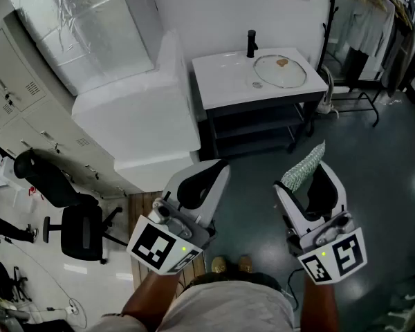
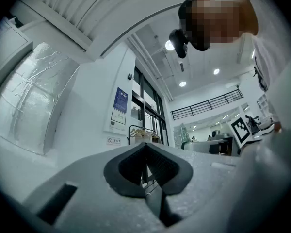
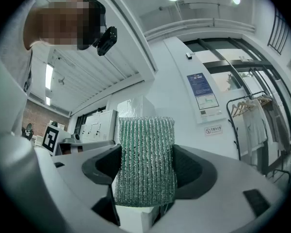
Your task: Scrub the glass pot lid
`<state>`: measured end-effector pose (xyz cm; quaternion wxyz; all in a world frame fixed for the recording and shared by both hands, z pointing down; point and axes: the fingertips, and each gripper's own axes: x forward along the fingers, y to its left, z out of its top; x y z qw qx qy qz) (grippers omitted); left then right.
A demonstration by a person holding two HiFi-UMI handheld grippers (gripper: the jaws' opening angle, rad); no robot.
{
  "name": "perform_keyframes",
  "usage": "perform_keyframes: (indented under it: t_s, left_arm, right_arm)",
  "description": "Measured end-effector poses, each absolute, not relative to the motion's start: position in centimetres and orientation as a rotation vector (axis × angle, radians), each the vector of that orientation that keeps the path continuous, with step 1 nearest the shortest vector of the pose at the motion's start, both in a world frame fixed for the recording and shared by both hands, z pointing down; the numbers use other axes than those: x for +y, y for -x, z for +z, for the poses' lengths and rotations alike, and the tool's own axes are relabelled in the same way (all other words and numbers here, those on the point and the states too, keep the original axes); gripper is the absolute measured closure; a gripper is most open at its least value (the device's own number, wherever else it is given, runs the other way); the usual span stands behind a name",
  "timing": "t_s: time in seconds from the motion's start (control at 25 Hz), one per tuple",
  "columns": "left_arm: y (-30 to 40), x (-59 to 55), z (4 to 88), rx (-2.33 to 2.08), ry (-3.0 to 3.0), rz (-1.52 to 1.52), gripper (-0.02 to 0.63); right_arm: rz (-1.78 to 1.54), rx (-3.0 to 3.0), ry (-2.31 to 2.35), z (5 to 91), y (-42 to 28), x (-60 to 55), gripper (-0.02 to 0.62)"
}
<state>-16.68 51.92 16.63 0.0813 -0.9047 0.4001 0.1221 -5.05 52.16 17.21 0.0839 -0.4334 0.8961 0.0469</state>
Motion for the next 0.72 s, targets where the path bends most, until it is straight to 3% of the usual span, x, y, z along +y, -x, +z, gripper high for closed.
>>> perform_keyframes:
  t_s: [0.72]
  left_arm:
    - [19.9, 49.7, 17.5, 1.197, 2.716, 0.387, 0.591]
  right_arm:
    - [0.089, 2.634, 1.335, 17.8, 6.5, 50.2, 0.262]
